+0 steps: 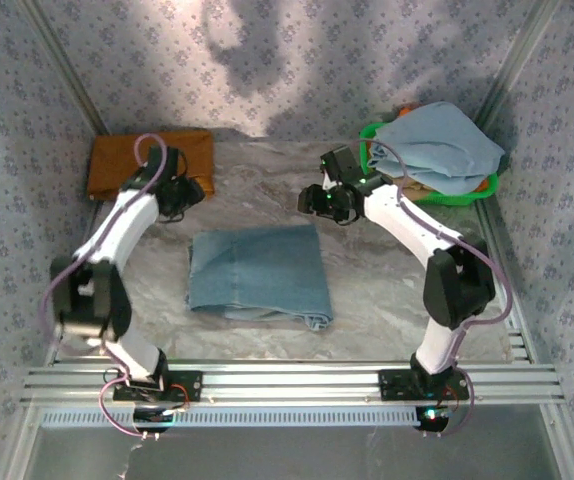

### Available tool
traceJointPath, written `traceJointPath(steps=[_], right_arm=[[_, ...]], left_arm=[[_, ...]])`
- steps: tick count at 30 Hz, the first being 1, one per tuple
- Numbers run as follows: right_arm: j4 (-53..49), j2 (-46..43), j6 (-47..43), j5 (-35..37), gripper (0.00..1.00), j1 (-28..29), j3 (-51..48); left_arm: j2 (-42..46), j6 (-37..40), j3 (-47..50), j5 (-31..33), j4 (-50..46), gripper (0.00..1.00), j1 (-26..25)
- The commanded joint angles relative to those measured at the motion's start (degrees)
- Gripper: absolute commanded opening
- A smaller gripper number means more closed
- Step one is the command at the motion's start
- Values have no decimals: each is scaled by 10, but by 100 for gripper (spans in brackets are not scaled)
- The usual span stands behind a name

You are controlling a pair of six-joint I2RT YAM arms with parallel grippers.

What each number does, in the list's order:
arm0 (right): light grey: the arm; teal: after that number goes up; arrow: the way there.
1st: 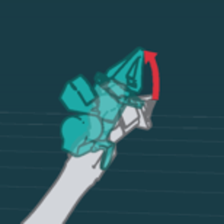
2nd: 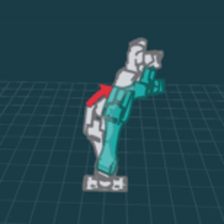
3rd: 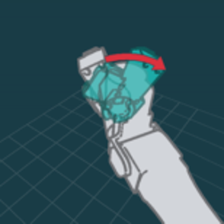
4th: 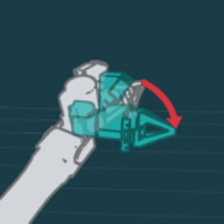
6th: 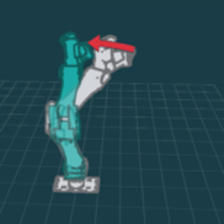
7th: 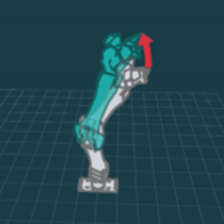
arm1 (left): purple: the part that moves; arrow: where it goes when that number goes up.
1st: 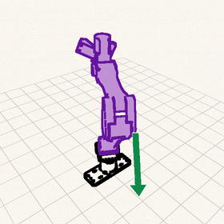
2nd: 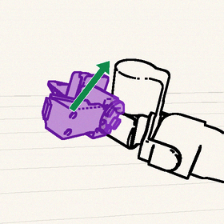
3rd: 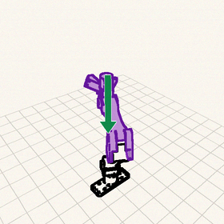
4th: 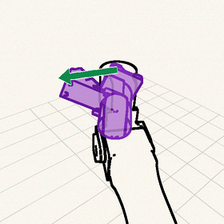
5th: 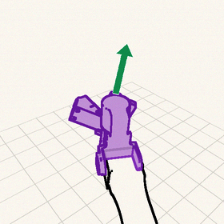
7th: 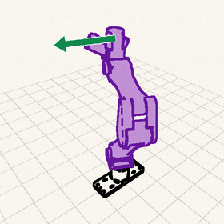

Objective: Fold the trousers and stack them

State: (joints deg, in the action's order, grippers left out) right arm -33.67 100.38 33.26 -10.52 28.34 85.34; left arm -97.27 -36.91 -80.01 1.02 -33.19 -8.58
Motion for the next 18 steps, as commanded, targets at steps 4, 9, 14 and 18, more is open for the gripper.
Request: traceJointPath(steps=[4, 9, 14, 18], right_arm=[[-22, -27, -23, -11, 70, 1, -28], [-35, -27, -37, -18, 76, -5, -27], [-34, -32, -34, -26, 75, -20, -42], [-31, -32, -34, -31, 74, -27, -47]], left_arm=[[-251, 78, -255, 44, -109, 58, 4], [-414, 105, -458, 77, -199, 63, 6], [-440, 100, -449, 59, -190, 44, 5], [-412, 104, -389, 24, -142, 17, -8]])
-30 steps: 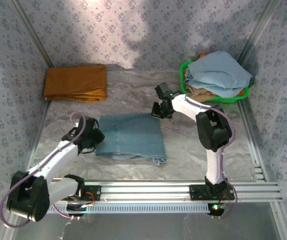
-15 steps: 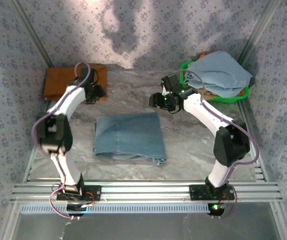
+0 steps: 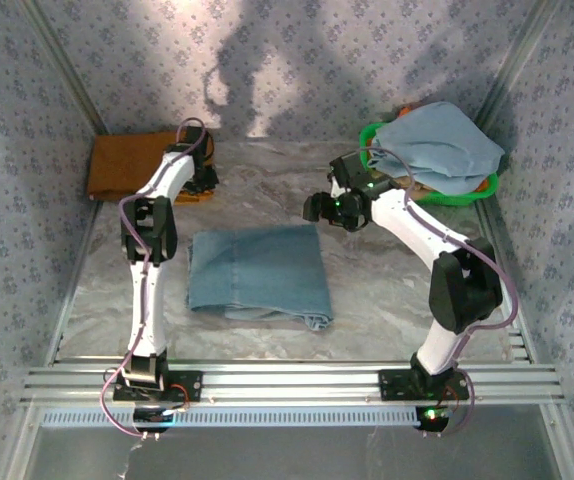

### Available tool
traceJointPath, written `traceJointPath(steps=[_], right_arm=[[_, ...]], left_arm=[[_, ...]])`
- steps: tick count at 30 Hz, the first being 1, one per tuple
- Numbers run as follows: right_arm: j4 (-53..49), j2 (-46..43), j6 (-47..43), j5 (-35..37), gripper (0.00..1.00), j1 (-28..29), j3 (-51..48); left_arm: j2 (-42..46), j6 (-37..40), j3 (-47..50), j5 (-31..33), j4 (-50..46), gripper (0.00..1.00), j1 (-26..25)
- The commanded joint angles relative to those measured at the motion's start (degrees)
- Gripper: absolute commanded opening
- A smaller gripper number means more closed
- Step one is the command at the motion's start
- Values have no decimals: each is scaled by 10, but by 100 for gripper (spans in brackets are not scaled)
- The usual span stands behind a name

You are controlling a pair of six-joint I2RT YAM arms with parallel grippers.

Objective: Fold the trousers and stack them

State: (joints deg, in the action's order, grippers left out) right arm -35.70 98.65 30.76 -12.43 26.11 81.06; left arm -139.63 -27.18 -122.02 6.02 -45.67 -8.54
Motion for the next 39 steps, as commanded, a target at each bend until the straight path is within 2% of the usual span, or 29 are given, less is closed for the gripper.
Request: traceJointPath(steps=[1, 3, 11, 16, 17, 19, 20, 22, 25, 27, 29, 32, 39], right_arm=[[-10, -14, -9, -13, 73, -5, -4], [-9, -14, -8, -14, 72, -6, -3], [-2, -29, -6, -9, 71, -19, -13], [2, -44, -3, -8, 71, -29, -30], [3, -47, -3, -8, 71, -30, -33], [0, -50, -3, -8, 71, -31, -37], [0, -52, -5, -8, 72, -31, -39], [-4, -56, -8, -6, 72, -31, -41], [-5, -64, -12, -8, 74, -31, -47], [-4, -70, -15, -12, 75, -30, -53], [-2, -79, -20, -14, 76, -28, -63], [-4, -92, -36, -16, 79, -22, -78], [10, -114, -63, -47, 84, 12, -162]], left_arm=[[13, 12, 33, -30, -16, 10, -15], [13, 21, 35, -54, -11, 0, -31], [34, -29, 83, -114, 40, 0, -126], [30, -76, 83, -119, 60, 0, -165], [27, -82, 76, -118, 56, 5, -168], [24, -95, 63, -121, 50, 32, -168], [26, -96, 61, -128, 50, 39, -168], [35, -88, 47, -149, 41, 59, -167], [64, -49, 31, -181, 13, 80, -165], [106, -24, 47, -178, 1, 95, -165], [162, -8, 81, -177, 1, 99, -163], [269, 3, 163, -157, 10, 100, -161], [516, -24, 453, -155, 39, 100, -104]])
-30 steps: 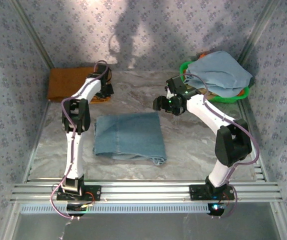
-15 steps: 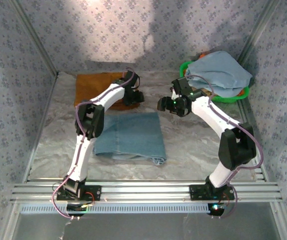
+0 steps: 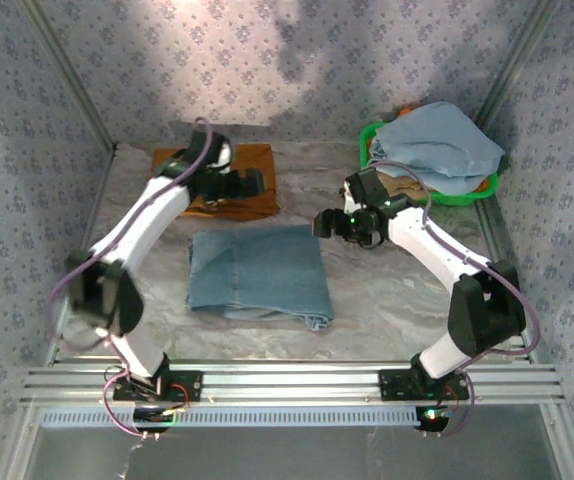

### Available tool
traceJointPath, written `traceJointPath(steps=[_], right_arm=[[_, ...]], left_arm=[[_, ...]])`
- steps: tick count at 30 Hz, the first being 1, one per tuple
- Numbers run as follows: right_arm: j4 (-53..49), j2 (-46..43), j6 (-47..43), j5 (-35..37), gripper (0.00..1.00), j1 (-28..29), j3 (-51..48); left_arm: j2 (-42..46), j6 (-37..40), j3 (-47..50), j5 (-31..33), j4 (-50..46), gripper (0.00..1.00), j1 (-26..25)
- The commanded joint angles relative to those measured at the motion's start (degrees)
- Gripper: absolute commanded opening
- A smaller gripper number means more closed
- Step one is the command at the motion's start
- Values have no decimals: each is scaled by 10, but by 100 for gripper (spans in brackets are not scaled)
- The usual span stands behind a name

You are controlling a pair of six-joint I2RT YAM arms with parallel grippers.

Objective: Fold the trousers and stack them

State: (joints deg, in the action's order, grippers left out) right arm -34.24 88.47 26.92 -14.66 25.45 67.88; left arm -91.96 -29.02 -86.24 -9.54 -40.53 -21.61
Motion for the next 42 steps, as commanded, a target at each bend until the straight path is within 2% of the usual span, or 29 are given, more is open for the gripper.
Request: traceJointPath(steps=[1, 4, 7, 17, 22, 24, 27, 31, 33, 40, 42], right_arm=[[3, -13, -28, -25, 85, 29, -42], [17, -7, -29, -20, 84, 50, -74], [36, 2, -24, -25, 84, 55, -109], [90, 64, -21, -48, 80, 55, -144], [111, 91, -16, -64, 76, 57, -139], [118, 98, -15, -76, 72, 57, -138], [122, 102, -11, -87, 60, 57, -141], [135, 92, 0, -116, 38, 58, -153], [140, 83, 8, -128, 33, 58, -158], [125, 52, 21, -124, 12, 57, -144], [119, 45, 20, -113, 6, 56, -139]], left_arm=[[71, -13, 145, -4, -9, 99, 40], [131, -17, 262, -4, -15, 100, 69], [152, -11, 335, -17, -9, 99, 89], [146, -17, 398, 36, 30, 90, 125], [123, -30, 438, -17, 109, 85, 152], [112, -38, 460, -50, 146, 81, 155], [94, -44, 481, -63, 169, 70, 156], [108, -49, 506, -72, 179, 59, 158], [125, -48, 511, -74, 173, 51, 159], [177, -44, 495, -68, 132, 14, 159], [181, -42, 488, -57, 113, 0, 160]])
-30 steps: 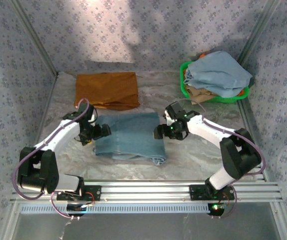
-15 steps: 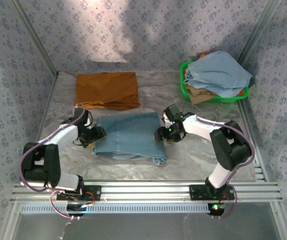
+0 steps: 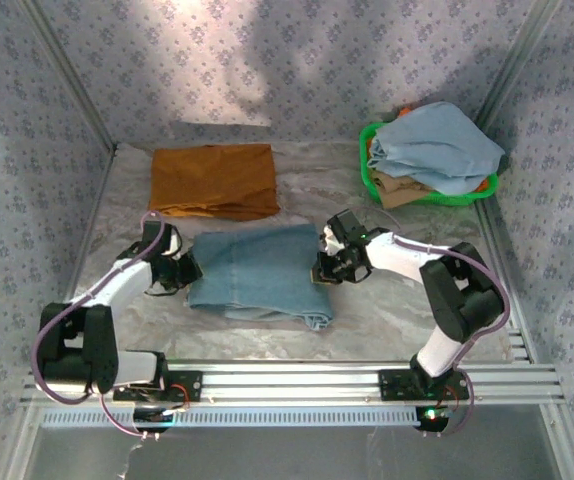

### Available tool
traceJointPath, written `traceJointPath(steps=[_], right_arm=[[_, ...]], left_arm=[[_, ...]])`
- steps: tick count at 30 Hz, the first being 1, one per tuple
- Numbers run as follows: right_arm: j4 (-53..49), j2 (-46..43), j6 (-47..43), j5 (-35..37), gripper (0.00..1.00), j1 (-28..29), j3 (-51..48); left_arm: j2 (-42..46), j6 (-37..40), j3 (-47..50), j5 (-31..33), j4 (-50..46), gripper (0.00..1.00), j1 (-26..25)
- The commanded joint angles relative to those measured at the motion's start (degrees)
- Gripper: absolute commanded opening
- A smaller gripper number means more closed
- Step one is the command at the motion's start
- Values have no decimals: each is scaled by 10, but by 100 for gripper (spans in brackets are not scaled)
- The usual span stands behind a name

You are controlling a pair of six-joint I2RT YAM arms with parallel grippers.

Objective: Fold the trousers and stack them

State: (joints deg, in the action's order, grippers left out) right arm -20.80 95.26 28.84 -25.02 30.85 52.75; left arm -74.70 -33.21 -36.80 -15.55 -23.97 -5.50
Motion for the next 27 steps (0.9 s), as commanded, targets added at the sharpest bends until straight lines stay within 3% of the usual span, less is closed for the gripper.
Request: traceJointPath(steps=[1, 5, 6, 7, 8, 12, 15, 22, 27], right_arm=[[-24, -26, 2, -1, 0, 1, 15], [-41, -38, 2, 22, 0, 1, 24], [-45, -37, 1, 26, 0, 1, 27], [-52, -33, -1, 32, 0, 1, 31], [-56, -30, -4, 35, 0, 2, 34], [-55, -16, -8, 37, 0, 4, 33], [-51, -1, -7, 35, 0, 7, 34], [-43, 12, -8, 38, 0, 9, 23], [-42, 11, -8, 38, 0, 4, 19]], left_arm=[[11, 0, -8, 7, -58, 0, -1], [33, -6, -11, 21, -77, 0, -1], [33, -7, -14, 33, -86, 16, -1], [30, -7, -17, 52, -97, 49, -1], [26, -7, -18, 68, -101, 64, -1], [19, -14, -12, 125, -75, 80, -1], [-15, -8, -6, 85, -21, 80, 6], [-88, 3, 38, -84, 133, 61, 5], [-66, -32, 65, -84, 113, 44, -2]])
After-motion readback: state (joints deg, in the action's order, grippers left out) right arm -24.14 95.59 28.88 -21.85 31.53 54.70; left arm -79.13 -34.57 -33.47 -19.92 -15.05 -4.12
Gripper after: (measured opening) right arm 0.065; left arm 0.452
